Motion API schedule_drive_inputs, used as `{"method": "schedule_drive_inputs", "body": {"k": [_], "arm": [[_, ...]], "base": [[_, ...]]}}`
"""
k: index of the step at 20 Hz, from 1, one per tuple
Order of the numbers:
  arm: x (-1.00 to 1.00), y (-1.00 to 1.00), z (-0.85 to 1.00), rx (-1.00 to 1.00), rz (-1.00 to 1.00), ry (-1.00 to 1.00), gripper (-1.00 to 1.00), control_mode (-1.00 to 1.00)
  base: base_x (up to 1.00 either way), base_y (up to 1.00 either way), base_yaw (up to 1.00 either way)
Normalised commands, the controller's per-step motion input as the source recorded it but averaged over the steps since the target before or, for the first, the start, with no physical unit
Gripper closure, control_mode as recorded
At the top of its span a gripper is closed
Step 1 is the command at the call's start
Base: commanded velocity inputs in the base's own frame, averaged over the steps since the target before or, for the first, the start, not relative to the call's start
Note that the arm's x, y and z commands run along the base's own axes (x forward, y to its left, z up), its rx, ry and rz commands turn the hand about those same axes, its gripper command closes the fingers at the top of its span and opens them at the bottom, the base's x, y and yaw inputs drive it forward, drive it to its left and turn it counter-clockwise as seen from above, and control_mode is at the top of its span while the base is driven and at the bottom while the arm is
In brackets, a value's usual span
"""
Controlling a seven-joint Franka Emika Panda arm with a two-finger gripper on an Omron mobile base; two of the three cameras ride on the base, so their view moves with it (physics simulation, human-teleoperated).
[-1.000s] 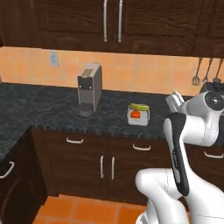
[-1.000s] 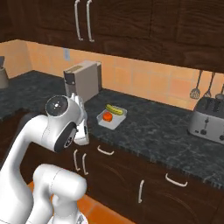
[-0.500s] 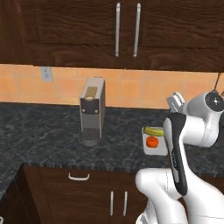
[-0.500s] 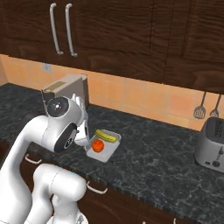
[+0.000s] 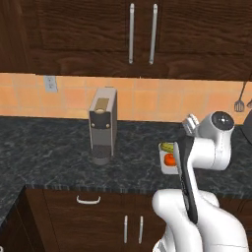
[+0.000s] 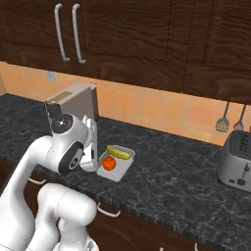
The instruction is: Take the meat container that has the fish and place it on the second highest rack of the freezer. Then take the vegetable container that has the squash and cucumber and place it on the highest rack of the freezer.
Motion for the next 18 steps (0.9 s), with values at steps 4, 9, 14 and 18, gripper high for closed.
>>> {"method": "schedule_drive_inputs", "body": {"k": [4,9,14,18], "arm": [[0.0,0.04,-0.83,0.05,-0.06,0.24,-1.0,-1.0],[0.0,0.0,-0.74,0.13,-0.01,0.3,-1.0,-1.0],[0.0,-0.04,-0.36,0.02,0.2,0.3,-1.0,-1.0],[0.03,-0.19,-0.07,0.0,0.04,0.05,-1.0,-1.0]], "base": [[0.0,0.0,0.0],[0.0,0.0,0.0],[0.0,0.0,0.0],[0.0,0.0,0.0]]}}
